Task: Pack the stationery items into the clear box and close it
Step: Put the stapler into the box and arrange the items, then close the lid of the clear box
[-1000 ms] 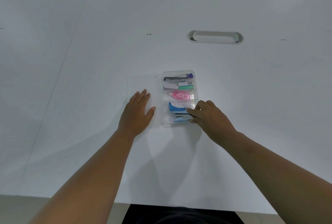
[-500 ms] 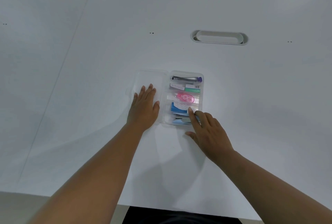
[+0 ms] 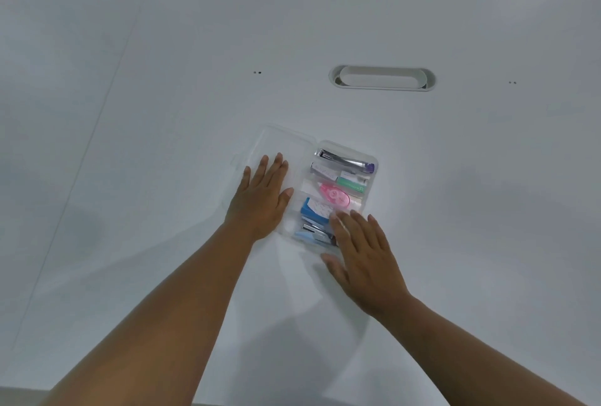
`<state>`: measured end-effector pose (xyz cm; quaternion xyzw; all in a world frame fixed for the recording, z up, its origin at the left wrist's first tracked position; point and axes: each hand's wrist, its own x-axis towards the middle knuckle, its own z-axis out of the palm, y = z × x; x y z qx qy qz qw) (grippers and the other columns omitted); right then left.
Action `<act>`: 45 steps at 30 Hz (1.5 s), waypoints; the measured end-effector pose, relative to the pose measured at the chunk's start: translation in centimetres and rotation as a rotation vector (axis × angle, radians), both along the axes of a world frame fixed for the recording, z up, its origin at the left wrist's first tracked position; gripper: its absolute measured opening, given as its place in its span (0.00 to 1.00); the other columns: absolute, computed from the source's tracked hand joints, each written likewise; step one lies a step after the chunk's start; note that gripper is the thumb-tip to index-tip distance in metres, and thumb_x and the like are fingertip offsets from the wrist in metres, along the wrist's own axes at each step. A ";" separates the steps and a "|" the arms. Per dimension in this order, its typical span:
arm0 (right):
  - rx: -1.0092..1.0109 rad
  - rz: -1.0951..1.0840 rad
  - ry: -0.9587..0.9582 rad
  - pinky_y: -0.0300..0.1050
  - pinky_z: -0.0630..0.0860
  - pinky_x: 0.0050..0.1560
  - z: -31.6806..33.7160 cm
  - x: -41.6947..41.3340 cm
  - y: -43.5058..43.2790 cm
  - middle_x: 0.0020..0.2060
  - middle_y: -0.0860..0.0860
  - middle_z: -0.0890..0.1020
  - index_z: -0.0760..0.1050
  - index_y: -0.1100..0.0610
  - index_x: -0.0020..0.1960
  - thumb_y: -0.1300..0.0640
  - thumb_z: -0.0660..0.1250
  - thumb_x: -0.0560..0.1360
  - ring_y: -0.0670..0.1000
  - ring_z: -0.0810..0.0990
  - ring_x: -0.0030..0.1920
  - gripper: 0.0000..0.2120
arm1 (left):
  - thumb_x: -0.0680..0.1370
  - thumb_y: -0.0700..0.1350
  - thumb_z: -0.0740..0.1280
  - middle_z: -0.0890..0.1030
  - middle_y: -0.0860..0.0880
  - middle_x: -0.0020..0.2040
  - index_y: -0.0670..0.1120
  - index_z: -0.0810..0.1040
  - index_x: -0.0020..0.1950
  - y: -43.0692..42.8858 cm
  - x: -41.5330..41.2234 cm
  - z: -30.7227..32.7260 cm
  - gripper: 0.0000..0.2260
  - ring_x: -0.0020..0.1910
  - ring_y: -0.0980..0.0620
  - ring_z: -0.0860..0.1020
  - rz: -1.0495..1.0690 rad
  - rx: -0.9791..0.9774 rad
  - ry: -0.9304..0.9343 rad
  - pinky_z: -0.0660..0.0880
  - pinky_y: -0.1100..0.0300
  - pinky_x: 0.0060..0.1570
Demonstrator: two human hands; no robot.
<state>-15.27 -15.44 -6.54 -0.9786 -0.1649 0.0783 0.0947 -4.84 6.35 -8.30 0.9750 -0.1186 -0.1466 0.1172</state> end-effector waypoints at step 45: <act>-0.007 -0.093 0.064 0.53 0.52 0.77 -0.4 6.1 -4.1 0.79 0.55 0.51 0.46 0.59 0.78 0.36 0.37 0.77 0.54 0.50 0.78 0.37 | 0.83 0.51 0.48 0.59 0.51 0.78 0.49 0.60 0.76 -6.3 2.2 0.0 0.21 0.78 0.48 0.52 0.092 -0.069 -0.143 0.49 0.49 0.75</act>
